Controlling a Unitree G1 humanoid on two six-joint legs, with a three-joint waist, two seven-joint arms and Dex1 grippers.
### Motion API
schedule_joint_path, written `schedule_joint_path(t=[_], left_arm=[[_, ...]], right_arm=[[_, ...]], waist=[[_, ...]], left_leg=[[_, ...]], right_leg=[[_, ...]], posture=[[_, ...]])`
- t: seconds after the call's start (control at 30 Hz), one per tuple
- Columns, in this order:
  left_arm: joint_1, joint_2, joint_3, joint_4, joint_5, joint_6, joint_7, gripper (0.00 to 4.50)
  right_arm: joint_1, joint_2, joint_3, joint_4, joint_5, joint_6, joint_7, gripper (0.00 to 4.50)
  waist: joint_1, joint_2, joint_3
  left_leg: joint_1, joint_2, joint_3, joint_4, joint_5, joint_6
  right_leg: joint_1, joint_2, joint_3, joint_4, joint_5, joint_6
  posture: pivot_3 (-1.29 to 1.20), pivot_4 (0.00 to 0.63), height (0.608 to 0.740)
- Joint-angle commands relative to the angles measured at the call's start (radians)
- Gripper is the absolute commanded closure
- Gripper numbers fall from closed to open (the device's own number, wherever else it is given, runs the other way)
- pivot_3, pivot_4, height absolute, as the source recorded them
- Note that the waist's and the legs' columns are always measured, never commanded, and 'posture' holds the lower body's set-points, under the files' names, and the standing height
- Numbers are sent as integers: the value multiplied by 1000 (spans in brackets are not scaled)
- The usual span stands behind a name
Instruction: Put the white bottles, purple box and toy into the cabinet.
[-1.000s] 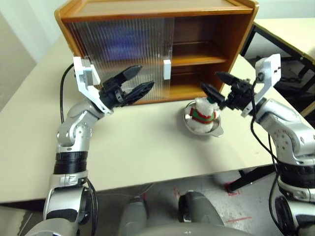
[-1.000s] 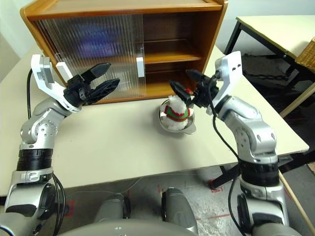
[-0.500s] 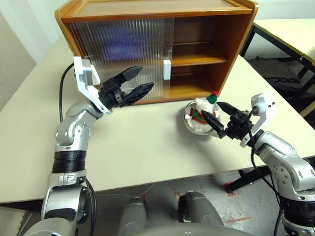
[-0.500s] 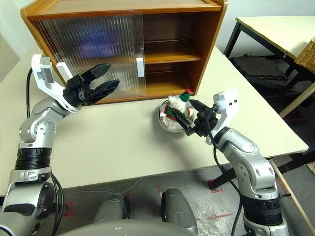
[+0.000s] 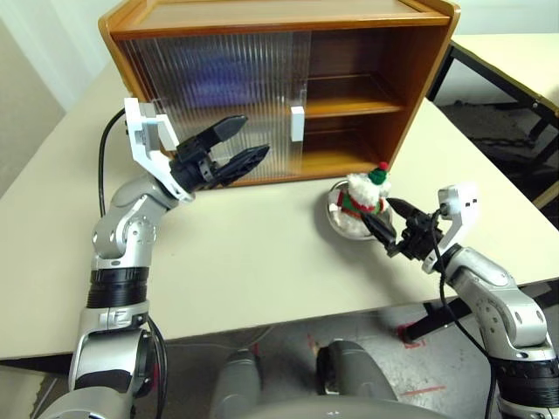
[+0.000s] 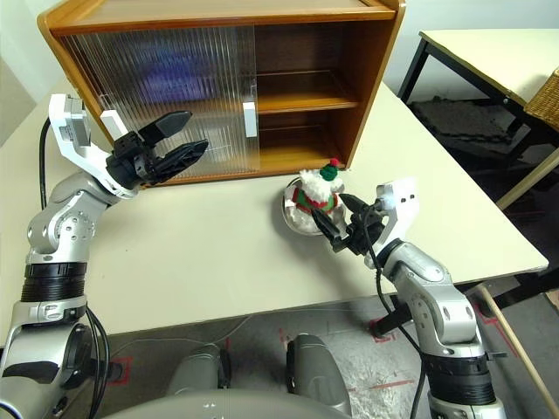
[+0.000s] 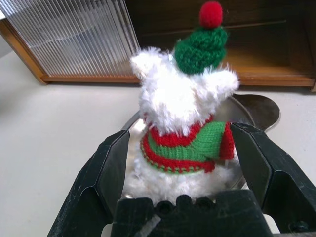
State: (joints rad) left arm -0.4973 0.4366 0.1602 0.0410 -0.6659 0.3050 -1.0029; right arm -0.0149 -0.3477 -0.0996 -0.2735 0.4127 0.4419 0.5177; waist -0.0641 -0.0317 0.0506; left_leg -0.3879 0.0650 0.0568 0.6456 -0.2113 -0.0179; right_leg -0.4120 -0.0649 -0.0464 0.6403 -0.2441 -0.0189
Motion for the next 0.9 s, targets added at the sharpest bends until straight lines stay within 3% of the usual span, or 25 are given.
schedule_joint_path(t=[0.03, 0.5, 0.6, 0.9], left_arm=[[7, 6, 1, -23, 1, 8, 6, 0], [23, 10, 12, -47, 3, 7, 28, 0], [27, 7, 13, -49, 2, 5, 32, 0], [12, -9, 1, -22, 8, -5, 26, 0]], right_arm=[[-27, 15, 17, 63, -20, -39, 3, 73], [-129, 20, 16, 230, -46, -118, 52, 73], [-127, 10, 10, 229, -41, -117, 67, 613], [-103, -26, -26, 137, -9, -76, 71, 3776]], waist=[[0, 0, 0], [5, 0, 0], [5, 0, 0], [5, 0, 0]], left_leg=[[0, 0, 0, 0, 0, 0], [0, 0, 0, 0, 0, 0], [0, 0, 0, 0, 0, 0], [0, 0, 0, 0, 0, 0]], right_leg=[[0, 0, 0, 0, 0, 0], [0, 0, 0, 0, 0, 0], [0, 0, 0, 0, 0, 0], [1, 0, 0, 0, 0, 0]], posture=[[-52, 0, 740], [-14, 0, 740], [-14, 0, 740], [-56, 0, 740]])
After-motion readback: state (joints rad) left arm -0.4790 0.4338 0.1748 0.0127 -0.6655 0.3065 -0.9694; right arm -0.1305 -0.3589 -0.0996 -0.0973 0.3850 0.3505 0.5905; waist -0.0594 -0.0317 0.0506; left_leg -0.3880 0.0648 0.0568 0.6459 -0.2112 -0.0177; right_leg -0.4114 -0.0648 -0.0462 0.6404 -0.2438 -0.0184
